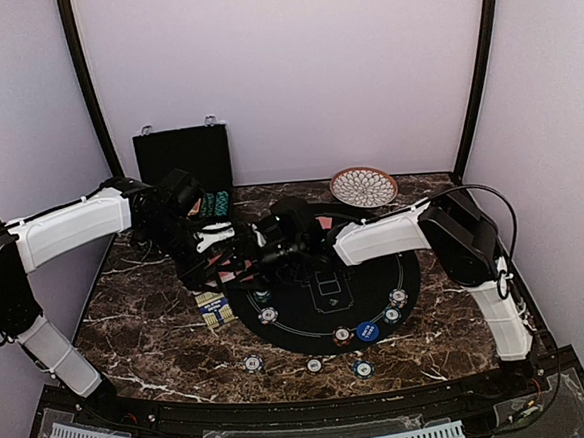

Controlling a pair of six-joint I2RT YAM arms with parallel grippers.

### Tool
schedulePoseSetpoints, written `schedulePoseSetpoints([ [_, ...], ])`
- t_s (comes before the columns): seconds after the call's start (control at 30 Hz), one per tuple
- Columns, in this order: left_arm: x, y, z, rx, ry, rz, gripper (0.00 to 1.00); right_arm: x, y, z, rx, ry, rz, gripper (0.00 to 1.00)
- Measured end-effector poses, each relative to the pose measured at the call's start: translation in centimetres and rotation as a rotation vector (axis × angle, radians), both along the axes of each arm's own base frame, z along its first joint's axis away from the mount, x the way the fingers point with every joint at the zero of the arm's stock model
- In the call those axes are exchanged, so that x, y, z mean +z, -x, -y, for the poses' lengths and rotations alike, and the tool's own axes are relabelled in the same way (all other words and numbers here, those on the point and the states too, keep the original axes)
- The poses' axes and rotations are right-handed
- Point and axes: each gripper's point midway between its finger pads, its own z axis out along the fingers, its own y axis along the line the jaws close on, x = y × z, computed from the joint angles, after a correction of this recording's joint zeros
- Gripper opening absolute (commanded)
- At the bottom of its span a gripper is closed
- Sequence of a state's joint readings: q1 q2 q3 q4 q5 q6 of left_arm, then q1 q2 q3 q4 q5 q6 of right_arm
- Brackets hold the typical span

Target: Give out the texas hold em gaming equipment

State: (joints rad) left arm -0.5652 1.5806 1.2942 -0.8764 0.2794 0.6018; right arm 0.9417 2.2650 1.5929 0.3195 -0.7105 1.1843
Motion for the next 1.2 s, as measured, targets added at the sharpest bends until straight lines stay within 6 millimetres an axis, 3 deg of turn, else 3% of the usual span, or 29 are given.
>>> schedulePoseSetpoints([
  [0.27, -0.1, 0.1, -0.1, 0.000, -0.004, -0.006, 0.12, -0.1, -0.2, -0.2, -0.005, -0.009, 0.006, 0.66],
  [0.6, -0.1, 0.2, 0.0, -0.005, -0.006, -0.008, 0.12, 0.3, -0.9, 2.1, -0.044, -0.005, 0.039, 0.58],
  [0.83, -0.2, 0.3, -0.1, -0.004, -0.011, -0.008, 0.12, 0.7, -0.9, 2.4, -0.048, -0.008, 0.046, 0.53],
  [1.2, -0.5, 0.2, -0.4, -0.009, -0.029, -0.002, 0.12, 1.9, -0.7, 2.7, -0.054, -0.017, 0.027, 0.29],
])
